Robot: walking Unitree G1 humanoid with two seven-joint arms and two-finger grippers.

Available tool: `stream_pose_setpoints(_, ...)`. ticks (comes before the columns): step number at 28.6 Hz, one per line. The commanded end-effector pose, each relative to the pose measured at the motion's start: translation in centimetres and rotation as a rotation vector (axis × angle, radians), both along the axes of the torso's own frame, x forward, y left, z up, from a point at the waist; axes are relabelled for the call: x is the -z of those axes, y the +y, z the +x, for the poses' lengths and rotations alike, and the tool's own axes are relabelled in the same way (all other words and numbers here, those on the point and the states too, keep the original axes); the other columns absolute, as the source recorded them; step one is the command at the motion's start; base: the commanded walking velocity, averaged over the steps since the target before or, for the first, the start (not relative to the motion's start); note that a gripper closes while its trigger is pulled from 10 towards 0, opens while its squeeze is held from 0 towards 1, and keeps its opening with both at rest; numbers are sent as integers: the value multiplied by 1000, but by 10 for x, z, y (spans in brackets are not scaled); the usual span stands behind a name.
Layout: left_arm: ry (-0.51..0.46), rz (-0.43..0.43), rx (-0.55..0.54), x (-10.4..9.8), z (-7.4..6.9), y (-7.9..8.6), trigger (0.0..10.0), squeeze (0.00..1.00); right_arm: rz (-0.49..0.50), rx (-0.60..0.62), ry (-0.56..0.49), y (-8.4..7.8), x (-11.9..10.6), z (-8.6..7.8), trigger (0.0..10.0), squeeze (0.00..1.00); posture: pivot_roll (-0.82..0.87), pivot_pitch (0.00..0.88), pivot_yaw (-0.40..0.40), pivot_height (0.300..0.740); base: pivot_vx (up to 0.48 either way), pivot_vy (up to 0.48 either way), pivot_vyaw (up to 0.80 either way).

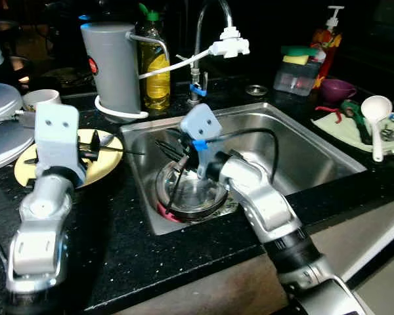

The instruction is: Kitchen organization

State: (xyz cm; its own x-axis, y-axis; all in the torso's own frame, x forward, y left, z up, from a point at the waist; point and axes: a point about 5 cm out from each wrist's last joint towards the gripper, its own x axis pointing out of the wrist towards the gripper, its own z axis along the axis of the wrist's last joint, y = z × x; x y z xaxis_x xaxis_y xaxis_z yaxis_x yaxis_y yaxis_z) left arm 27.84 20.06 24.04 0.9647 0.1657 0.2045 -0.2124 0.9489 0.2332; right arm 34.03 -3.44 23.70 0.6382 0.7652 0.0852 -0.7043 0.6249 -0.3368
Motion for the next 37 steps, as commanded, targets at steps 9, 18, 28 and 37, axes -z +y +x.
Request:
stream_pose_setpoints(9,-24,112,-4,-2,-23,-12,10000,0,-79,27,-32,12,-3,17,10000,0,148,0,-60,740,0,0,794)
stream_pose_setpoints(18,-24,153,-12,-4,-23,-14,10000,0,-122,55,-41,10,-6,27,10000,0,143,0,-60,740,0,0,794)
stream_pose_setpoints(28,11,130,41,4,-21,-15,10000,0,-145,120,-21,-5,-5,37,10000,0,123,0,-56,740,0,0,800)
stream_pose_setpoints(37,17,96,69,6,-17,-17,10000,0,-95,202,-17,-15,-6,43,10000,0,124,0,-56,740,0,0,359)
